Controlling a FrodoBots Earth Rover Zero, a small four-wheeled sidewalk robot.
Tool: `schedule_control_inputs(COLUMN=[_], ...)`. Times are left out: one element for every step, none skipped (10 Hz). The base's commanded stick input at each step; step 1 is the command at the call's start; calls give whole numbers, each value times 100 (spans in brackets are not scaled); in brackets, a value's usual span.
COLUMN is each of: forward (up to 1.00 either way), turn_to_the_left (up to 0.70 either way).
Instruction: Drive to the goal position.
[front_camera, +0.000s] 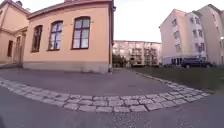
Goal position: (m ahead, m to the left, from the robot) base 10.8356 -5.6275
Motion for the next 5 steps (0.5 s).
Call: schedule_control_inputs(forward=[50, 50, 50, 50, 50], turn_to_the_left=[-9, -24, -40, -51, -51])
